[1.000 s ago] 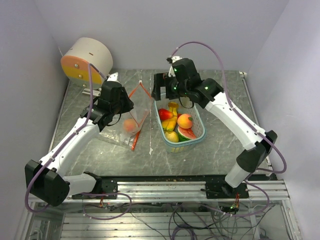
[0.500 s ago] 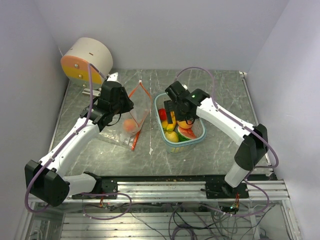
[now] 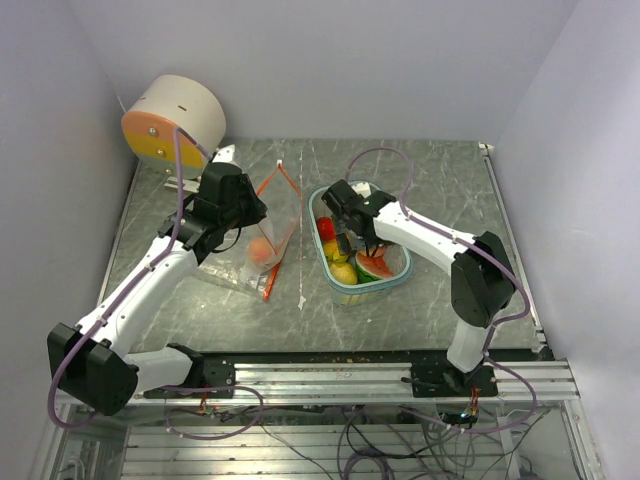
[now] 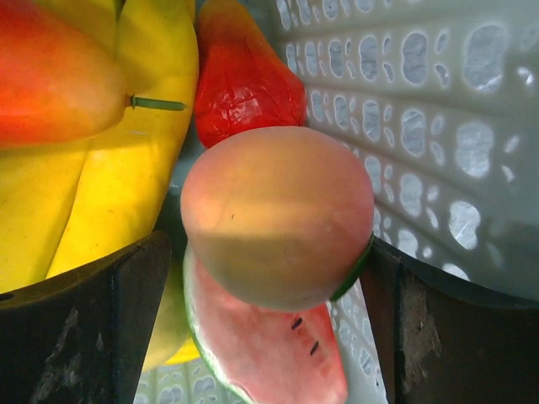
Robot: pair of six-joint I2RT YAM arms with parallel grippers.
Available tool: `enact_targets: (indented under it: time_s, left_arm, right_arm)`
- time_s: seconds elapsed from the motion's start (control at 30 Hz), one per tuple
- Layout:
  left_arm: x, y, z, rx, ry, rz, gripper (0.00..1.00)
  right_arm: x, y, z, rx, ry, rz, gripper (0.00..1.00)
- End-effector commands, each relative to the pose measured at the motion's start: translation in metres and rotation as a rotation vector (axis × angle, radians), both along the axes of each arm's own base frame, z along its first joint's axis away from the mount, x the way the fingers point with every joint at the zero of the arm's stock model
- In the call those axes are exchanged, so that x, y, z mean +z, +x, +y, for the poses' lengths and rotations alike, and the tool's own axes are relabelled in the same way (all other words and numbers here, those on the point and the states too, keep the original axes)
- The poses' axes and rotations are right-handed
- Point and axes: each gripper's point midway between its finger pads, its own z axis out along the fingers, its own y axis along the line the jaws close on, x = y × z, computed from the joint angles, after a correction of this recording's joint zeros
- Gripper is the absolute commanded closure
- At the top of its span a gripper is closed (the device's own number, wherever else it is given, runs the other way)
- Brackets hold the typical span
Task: Place the food in the zip-top bag and seal the zipper
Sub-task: Pick up the fake fruit from the bin, then place the fake fruit in the zipper food storage bag.
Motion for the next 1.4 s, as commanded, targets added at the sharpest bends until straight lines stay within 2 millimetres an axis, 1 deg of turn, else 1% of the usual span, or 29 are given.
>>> enact_targets:
  time_s: [0.0,0.03,0.1,0.13,0.17,0.2,0.23,0.3,0.4,0.5,0.6,0.7,0.73,0.77,0.87,0.93,1.03,1.17,1.2,1.27,1.3,1.33,1.37]
  left_arm:
    - [0.024,0.000,0.002,-0.006,-0.013,-0.055,0.93]
    - [0.024,0.001,0.001,-0.007,-0.012,-0.053,0.93]
    - [0.023,0.002,0.001,-0.010,-0.007,-0.047,0.93]
    - [0.023,0.002,0.001,-0.011,-0.004,-0.043,0.93]
    - [0.022,0.002,0.000,-0.014,0.001,-0.040,0.93]
    - [0.022,0.002,0.001,-0.014,0.006,-0.039,0.93]
    - [0.022,0.003,0.001,-0.015,0.010,-0.038,0.93]
    - [0.020,0.003,0.001,-0.018,0.016,-0.032,0.93]
    - [0.016,0.005,-0.003,-0.025,0.011,-0.023,0.93]
    - [0.011,0.007,-0.007,-0.039,0.004,-0.013,0.93]
    - [0.003,0.006,-0.009,-0.045,-0.005,-0.004,0.93]
    - [-0.002,0.005,-0.010,-0.048,-0.017,-0.003,0.93]
    - [-0.004,0.005,-0.011,-0.048,-0.020,-0.003,0.93]
    - [-0.004,0.005,-0.011,-0.049,-0.022,-0.004,0.93]
    - [-0.003,0.004,-0.012,-0.055,-0.026,-0.011,0.93]
    - [-0.003,0.002,-0.012,-0.062,-0.028,-0.011,0.93]
    - [-0.001,0.000,-0.012,-0.066,-0.032,-0.019,0.93]
    - [0.005,-0.004,-0.009,-0.064,-0.034,-0.033,0.93]
    - [0.007,-0.005,-0.008,-0.061,-0.033,-0.037,0.93]
    - [0.010,-0.006,-0.006,-0.057,-0.034,-0.046,0.93]
    - [0.012,-0.007,-0.005,-0.056,-0.035,-0.049,0.93]
    - [0.013,-0.007,-0.005,-0.054,-0.037,-0.052,0.93]
    - [0.013,-0.008,-0.005,-0.054,-0.040,-0.055,0.93]
  right_arm:
    - [-0.006,0.015,0.001,-0.011,0.011,-0.057,0.14]
    - [-0.008,0.015,0.001,-0.007,0.012,-0.056,0.21]
    - [-0.007,0.016,0.002,-0.007,0.012,-0.060,0.41]
    - [-0.003,0.017,0.001,-0.009,0.012,-0.068,0.50]
    - [0.004,0.018,0.001,-0.009,0.012,-0.078,0.59]
    - [0.014,0.020,0.001,-0.009,0.016,-0.095,0.62]
    - [0.030,0.024,0.003,-0.006,0.030,-0.121,0.65]
    - [0.063,0.029,0.011,0.027,0.084,-0.165,0.66]
    - [0.117,0.032,0.035,0.149,0.234,-0.244,0.66]
    - [0.164,0.026,0.070,0.320,0.419,-0.296,0.66]
    - [0.204,0.018,0.110,0.464,0.622,-0.318,0.66]
    - [0.243,0.005,0.148,0.605,0.844,-0.349,0.66]
    - [0.251,-0.001,0.158,0.651,0.907,-0.345,0.65]
    - [0.253,-0.008,0.168,0.698,0.961,-0.326,0.65]
    - [0.249,-0.019,0.190,0.776,1.077,-0.258,0.66]
    - [0.242,-0.018,0.198,0.770,1.124,-0.233,0.66]
    - [0.220,-0.011,0.201,0.706,1.132,-0.208,0.66]
    - [0.198,0.003,0.200,0.650,1.068,-0.197,0.65]
    - [0.192,0.006,0.198,0.624,1.040,-0.192,0.63]
    - [0.177,0.015,0.190,0.561,0.971,-0.182,0.55]
    - [0.173,0.018,0.186,0.542,0.942,-0.185,0.49]
    - [0.170,0.018,0.181,0.530,0.915,-0.180,0.40]
    - [0.168,0.018,0.179,0.532,0.897,-0.180,0.18]
